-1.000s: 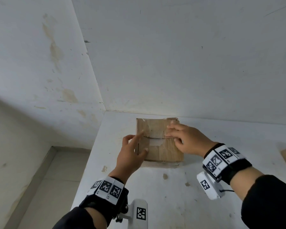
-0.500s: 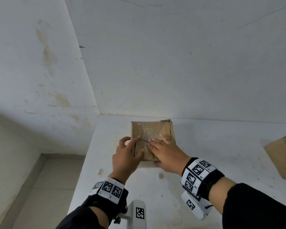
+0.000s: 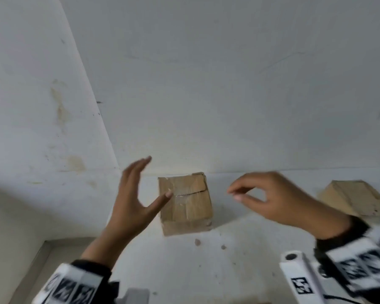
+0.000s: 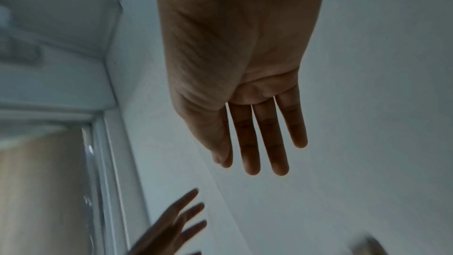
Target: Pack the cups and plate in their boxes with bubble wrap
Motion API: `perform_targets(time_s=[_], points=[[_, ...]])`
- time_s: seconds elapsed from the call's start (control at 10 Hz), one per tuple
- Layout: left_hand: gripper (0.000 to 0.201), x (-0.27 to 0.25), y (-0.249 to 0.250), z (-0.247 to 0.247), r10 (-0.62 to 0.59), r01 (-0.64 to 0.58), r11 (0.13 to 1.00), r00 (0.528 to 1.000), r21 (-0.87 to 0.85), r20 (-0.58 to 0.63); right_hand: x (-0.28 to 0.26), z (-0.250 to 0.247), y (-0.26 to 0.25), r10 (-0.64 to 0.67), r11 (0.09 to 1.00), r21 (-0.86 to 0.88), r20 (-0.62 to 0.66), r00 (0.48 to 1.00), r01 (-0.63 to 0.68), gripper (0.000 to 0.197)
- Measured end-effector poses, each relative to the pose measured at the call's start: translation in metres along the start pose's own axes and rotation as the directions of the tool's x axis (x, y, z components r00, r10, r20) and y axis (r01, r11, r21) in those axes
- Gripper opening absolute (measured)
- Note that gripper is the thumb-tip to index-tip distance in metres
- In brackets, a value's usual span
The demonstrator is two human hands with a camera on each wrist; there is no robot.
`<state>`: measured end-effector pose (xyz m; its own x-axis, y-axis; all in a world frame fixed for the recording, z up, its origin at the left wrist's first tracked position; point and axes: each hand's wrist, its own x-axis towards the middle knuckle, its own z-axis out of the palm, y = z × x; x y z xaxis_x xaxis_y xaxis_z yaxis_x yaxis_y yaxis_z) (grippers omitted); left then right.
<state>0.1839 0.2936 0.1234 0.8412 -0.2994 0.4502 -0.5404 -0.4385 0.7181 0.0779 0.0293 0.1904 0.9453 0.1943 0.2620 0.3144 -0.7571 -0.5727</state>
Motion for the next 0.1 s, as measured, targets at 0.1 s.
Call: perform_targets(time_s=[0.1], points=[[0.097,-0.0121,0.0738,-0.0474,0.214,-0.226,0.971,0.969,-0.084,-0.126,-0.0357,-0.0770,-0.0443,-0.133,0.991,-0.011,-0.320,0.938,0.137,0.013]])
